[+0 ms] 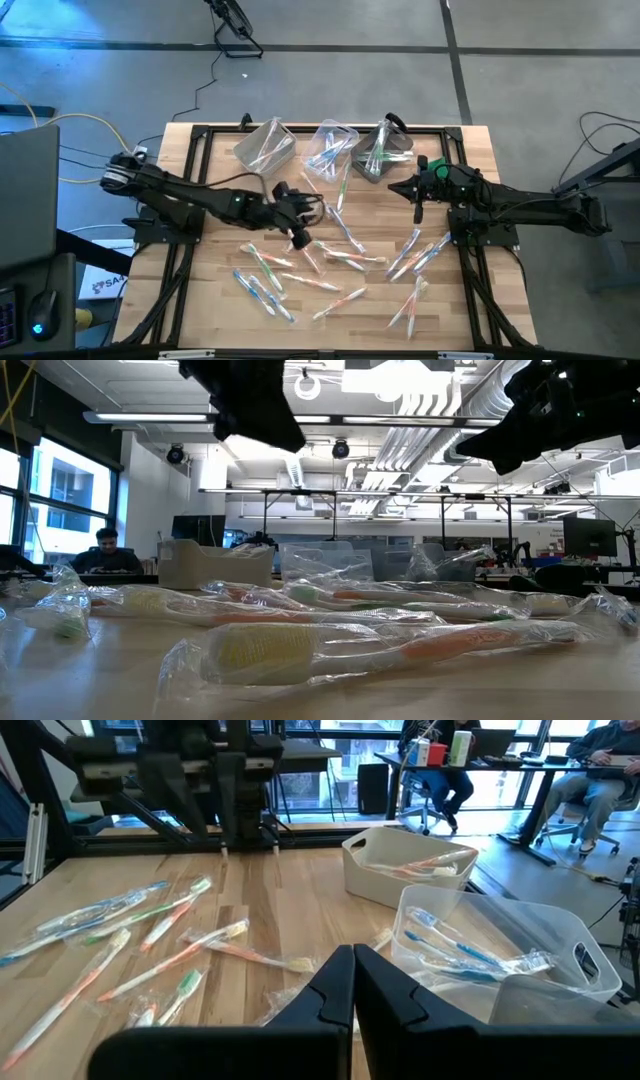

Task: Pick & Place Toothbrushes
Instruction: Put the orange toothbrush into the white bin

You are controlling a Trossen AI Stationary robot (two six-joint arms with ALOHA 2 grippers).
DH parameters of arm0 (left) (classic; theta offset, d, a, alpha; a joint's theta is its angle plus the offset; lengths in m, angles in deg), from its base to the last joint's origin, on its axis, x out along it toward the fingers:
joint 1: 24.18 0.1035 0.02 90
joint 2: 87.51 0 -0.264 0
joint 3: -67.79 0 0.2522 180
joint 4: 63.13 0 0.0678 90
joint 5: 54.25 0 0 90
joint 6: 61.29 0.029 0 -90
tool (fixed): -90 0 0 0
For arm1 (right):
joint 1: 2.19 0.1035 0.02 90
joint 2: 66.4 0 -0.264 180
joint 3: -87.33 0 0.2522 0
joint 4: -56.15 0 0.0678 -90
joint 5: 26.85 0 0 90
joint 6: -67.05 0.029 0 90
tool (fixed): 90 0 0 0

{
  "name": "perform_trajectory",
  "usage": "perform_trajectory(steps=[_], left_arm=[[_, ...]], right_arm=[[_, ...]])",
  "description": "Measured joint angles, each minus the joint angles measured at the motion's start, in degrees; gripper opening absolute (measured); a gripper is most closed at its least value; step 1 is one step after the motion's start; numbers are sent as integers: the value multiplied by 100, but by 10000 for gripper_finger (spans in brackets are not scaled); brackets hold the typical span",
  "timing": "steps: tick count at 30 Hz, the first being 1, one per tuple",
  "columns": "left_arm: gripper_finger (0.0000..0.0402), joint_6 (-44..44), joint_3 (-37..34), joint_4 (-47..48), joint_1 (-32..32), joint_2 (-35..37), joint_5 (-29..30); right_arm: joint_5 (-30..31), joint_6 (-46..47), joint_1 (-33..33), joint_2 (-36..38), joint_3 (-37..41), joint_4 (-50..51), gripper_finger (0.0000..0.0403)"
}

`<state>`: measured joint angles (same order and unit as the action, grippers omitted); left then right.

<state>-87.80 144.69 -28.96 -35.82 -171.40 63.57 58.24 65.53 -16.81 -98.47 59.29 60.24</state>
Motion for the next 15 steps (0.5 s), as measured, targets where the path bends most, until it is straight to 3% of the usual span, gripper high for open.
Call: perform_trajectory(steps=[5,15], left_arm=[[93,-800,524,1222,0,-462,131],[93,-1932,582,1566,163,-1057,427]], right_arm=[[2,-1,-2,0,0,-1,2],[4,-24,0,0,0,34,2]])
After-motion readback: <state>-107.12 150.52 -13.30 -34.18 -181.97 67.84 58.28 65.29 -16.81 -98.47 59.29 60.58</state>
